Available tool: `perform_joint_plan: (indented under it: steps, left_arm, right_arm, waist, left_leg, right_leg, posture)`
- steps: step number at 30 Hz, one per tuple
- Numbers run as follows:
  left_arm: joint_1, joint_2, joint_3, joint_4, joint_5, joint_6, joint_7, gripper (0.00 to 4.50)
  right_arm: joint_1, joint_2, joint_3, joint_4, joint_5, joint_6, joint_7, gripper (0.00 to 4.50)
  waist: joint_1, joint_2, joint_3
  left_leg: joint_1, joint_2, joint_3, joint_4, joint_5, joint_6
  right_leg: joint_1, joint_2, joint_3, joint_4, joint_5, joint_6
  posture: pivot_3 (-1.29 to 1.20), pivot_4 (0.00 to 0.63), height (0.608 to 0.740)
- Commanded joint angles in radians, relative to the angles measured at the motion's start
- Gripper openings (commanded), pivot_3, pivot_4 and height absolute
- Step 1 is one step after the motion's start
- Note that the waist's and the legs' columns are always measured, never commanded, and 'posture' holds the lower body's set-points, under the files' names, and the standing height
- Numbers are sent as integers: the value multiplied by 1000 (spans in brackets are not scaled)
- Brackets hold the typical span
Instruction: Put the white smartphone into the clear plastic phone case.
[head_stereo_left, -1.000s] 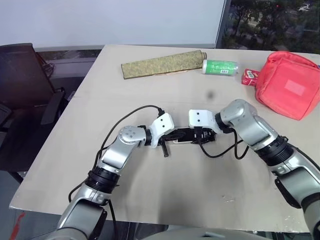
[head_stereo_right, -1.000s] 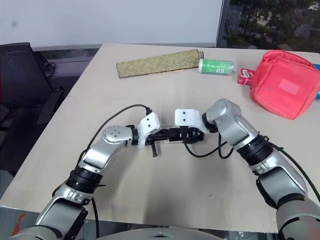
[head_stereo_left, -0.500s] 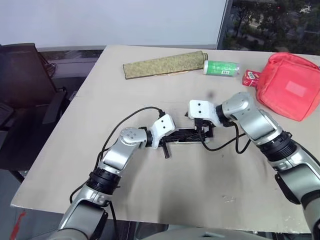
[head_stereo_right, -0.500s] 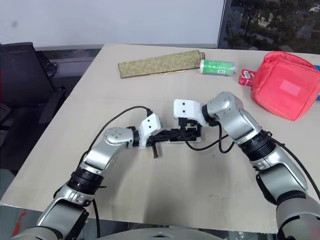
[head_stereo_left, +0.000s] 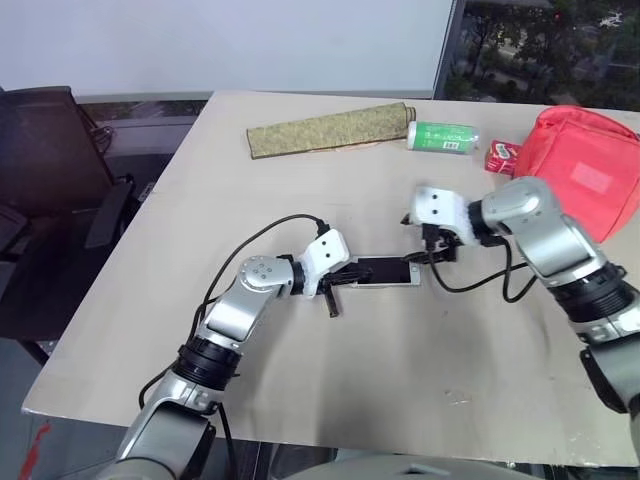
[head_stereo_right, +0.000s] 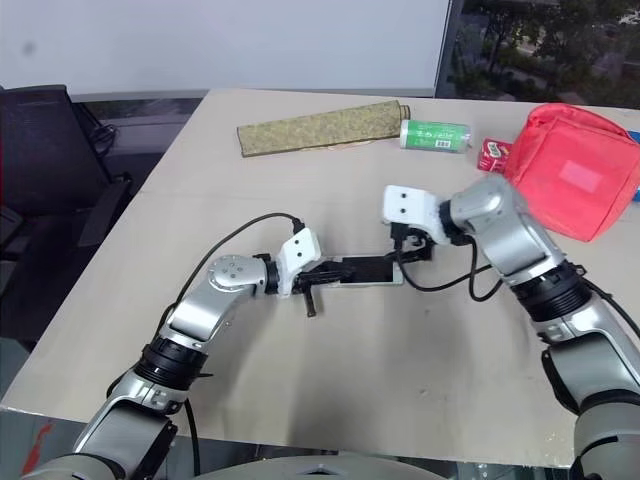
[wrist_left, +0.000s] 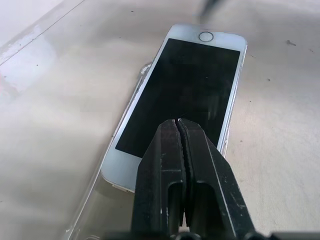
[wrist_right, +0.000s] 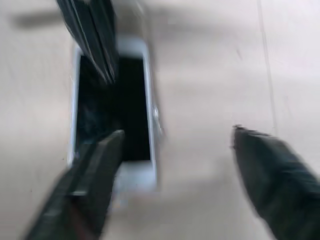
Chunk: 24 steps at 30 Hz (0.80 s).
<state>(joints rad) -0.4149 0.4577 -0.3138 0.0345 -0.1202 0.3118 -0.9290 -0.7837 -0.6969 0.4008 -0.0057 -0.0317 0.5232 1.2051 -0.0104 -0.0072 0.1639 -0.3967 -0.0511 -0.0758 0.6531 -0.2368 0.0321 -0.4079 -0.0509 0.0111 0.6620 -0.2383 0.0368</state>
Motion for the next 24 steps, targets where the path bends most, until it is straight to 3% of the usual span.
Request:
perform_joint_plan:
  steps: [1,4,5,16,23,24]
  left_arm:
    - [53,24,-43,77,56,36,6,0]
    - [48,28,-38,77,57,35,10,0]
    - [45,28,-37,77,56,35,11,0]
    - [27,31,-20,59,48,32,27,0]
    - [-27,-32,149,-162,-172,213,52,0]
    - [-51,4,179,-214,-192,251,43,0]
  right_arm:
    - [28,-74,-43,-45,8,12,29,1671]
    - [50,-112,-18,-53,-16,13,35,211]
    - [54,-116,-11,-52,-25,11,33,56]
    - [49,1,115,-132,-87,88,21,56]
    - [54,11,124,-110,-122,76,11,56]
    - [56,4,124,-107,-127,71,9,56]
  waist:
    - [0,0,0]
    - [-1,0,0]
    - [-2,0,0]
    - [-1,0,-1]
    - [-5,-1,1]
    - [-4,-1,2]
  left_leg:
    - [0,0,0,0,0,0]
    - [0,0,0,0,0,0]
    - [0,0,0,0,0,0]
    - [0,1,0,0,0,0]
    - [-2,2,0,0,1,-1]
    - [-4,2,0,0,1,-1]
  right_leg:
    - [0,0,0,0,0,0]
    - [0,0,0,0,0,0]
    - [0,0,0,0,0,0]
    - [0,0,0,0,0,0]
    - [-3,2,1,0,0,0]
    - [-5,2,0,0,0,0]
  posture:
    - [0,150,740]
    - [0,150,740]
    - [0,150,740]
    - [0,150,740]
    - [0,150,740]
    - [0,150,740]
